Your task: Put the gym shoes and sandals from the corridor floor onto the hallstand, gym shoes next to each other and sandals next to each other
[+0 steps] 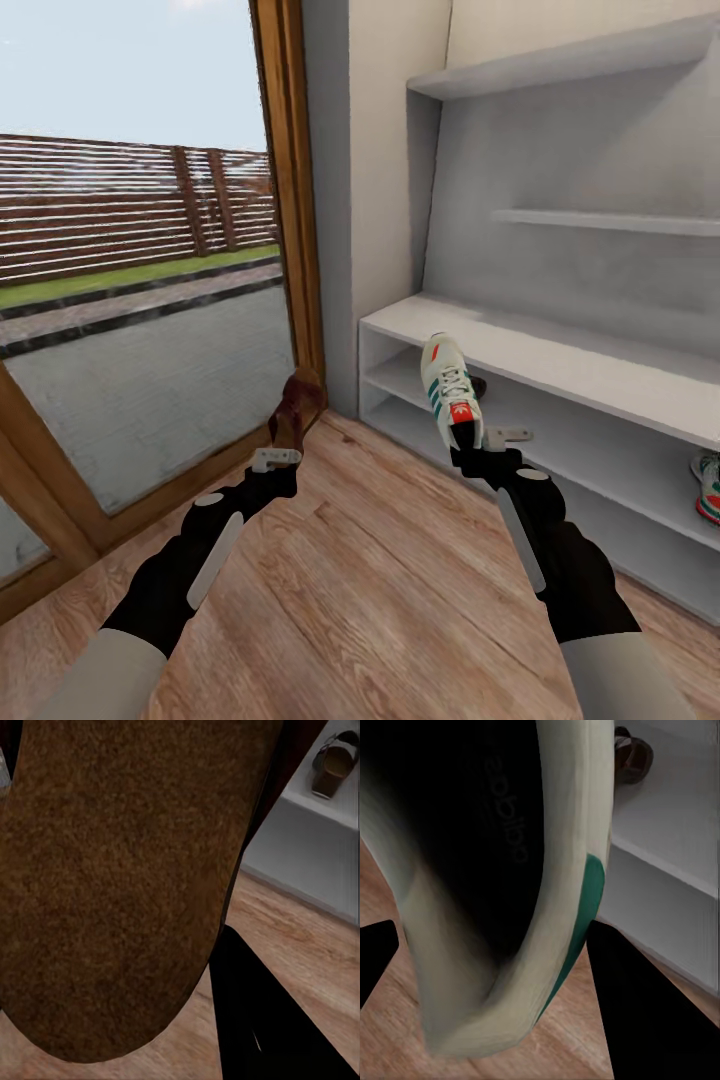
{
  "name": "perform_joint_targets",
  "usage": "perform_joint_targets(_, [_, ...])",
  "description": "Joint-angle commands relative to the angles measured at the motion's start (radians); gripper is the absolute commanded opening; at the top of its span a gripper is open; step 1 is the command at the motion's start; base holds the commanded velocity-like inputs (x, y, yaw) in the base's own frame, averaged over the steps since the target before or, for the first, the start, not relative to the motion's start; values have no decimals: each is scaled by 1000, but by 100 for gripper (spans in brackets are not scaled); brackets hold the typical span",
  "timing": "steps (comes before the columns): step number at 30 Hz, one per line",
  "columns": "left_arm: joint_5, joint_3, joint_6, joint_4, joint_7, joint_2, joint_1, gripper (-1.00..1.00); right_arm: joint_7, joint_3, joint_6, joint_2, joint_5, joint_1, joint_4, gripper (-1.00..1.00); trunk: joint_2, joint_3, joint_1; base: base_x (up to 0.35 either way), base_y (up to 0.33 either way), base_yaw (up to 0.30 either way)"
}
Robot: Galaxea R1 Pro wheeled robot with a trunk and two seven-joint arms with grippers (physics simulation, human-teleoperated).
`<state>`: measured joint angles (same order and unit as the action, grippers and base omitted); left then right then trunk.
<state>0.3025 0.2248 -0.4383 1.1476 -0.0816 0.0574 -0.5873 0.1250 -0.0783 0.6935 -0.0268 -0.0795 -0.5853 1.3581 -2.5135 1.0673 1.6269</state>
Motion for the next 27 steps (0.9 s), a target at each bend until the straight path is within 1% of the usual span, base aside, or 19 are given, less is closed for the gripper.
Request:
perform_joint_targets(1, [1, 1, -5, 1, -3, 1, 0, -100, 12, -3, 5, -1, -9, -1, 1, -100, 0, 1, 0, 116, 252, -259])
perform_joint_targets(5, [1, 1, -5, 1, -3, 0, 0, -100, 12, -3, 5, -1, -9, -1, 1, -100, 0, -1, 0, 41, 80, -259])
perform_joint_targets(19, [1, 1, -5, 1, -3, 1, 0, -100, 12, -3, 5, 0, -10, -1, -1, -100, 0, -6, 0, 3, 8, -259])
perform_joint_targets(22, [1, 1, -5, 1, -3, 1, 0, -100, 12, -4, 5, 0, -10, -1, -1, -100, 0, -8, 0, 51, 161, -259])
perform_joint_targets(27, [1, 1, -5, 1, -3, 0, 0, -100, 12, -3, 5, 0, -10, -1, -1, -100, 0, -10, 0, 77, 259, -259])
